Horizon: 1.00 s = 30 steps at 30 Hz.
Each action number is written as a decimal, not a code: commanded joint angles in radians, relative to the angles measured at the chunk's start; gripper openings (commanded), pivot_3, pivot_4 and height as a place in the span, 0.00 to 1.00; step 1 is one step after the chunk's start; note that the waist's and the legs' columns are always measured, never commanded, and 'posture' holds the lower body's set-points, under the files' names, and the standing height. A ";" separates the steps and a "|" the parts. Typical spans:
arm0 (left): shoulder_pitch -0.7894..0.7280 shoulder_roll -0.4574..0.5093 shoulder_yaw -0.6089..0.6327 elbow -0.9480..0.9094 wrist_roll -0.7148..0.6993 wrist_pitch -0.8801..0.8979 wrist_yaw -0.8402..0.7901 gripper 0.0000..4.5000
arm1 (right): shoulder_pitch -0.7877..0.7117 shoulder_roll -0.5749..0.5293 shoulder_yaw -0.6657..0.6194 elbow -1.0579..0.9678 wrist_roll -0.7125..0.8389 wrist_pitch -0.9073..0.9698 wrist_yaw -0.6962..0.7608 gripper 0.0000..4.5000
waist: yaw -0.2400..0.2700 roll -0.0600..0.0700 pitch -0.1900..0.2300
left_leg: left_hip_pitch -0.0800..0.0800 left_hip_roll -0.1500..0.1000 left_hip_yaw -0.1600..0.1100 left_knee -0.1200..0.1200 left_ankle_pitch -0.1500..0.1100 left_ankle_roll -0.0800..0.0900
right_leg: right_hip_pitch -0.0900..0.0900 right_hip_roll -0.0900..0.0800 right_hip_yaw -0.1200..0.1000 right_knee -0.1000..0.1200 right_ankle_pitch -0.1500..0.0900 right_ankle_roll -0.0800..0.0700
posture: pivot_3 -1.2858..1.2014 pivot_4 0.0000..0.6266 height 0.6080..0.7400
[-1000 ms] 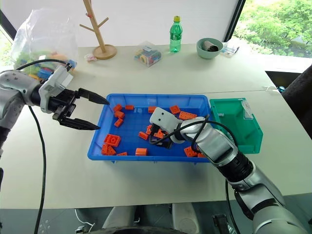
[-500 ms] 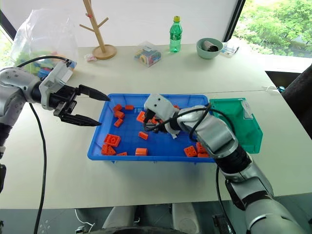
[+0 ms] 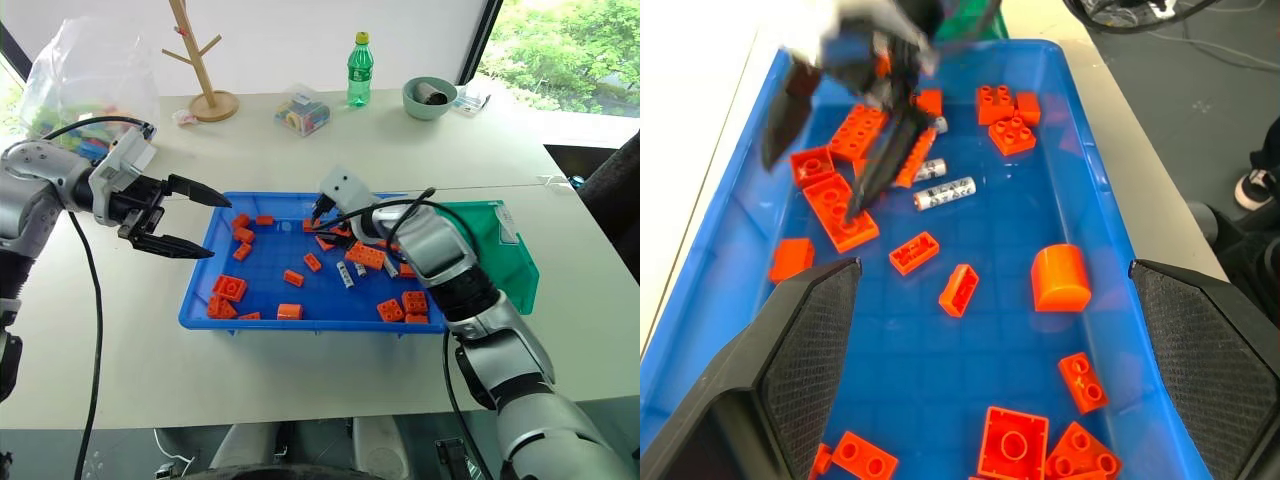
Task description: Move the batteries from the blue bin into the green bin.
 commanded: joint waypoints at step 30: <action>-0.056 0.024 -0.014 0.004 -0.036 -0.003 -0.003 1.00 | 0.331 0.054 -0.037 -0.392 0.178 0.365 -0.234 0.90 | -0.001 0.000 0.000 | 0.001 0.000 -0.001 0.000 0.000 0.000 | 0.001 0.001 0.000 0.000 0.000 0.000 | 0.52 0.24 0.97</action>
